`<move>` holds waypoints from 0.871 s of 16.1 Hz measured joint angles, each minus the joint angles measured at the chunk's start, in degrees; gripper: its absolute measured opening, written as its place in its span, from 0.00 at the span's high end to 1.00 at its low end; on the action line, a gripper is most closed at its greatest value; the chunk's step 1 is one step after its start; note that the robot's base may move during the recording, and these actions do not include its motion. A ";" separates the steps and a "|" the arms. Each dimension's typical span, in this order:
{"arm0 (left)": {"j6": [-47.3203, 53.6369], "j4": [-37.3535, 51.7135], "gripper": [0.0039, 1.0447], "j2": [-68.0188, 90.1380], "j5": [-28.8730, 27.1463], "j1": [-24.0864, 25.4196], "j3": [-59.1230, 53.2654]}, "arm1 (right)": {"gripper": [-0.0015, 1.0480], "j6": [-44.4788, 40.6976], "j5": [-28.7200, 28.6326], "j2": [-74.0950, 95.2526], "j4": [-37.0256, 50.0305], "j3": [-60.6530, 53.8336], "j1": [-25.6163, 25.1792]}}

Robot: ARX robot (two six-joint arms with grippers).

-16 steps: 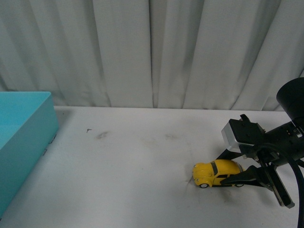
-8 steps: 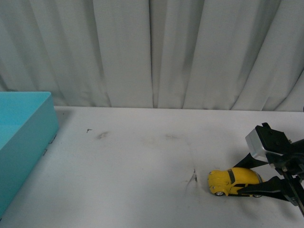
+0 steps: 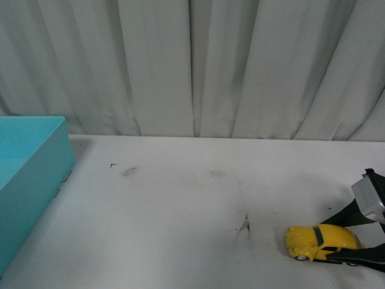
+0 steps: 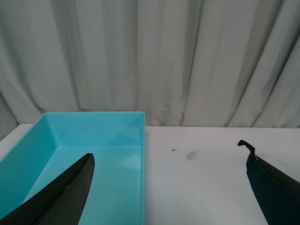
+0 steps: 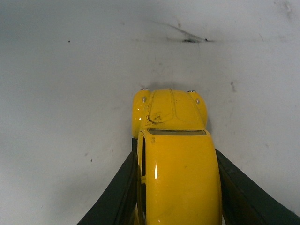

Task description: Wind up and store yellow beetle toy

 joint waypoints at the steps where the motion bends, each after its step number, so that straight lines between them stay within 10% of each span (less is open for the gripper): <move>1: 0.00 0.02 0.06 0.00 0.00 0.00 0.00 | 0.61 -0.35 -0.22 0.00 -0.98 -0.13 -1.60; 12: 0.00 0.02 0.06 0.00 0.00 0.00 0.00 | 0.61 -1.53 0.11 0.00 -4.79 0.22 -10.97; 14: 0.00 0.00 0.06 0.00 0.00 0.00 0.00 | 0.46 -1.22 2.27 0.04 -3.72 -0.02 -10.58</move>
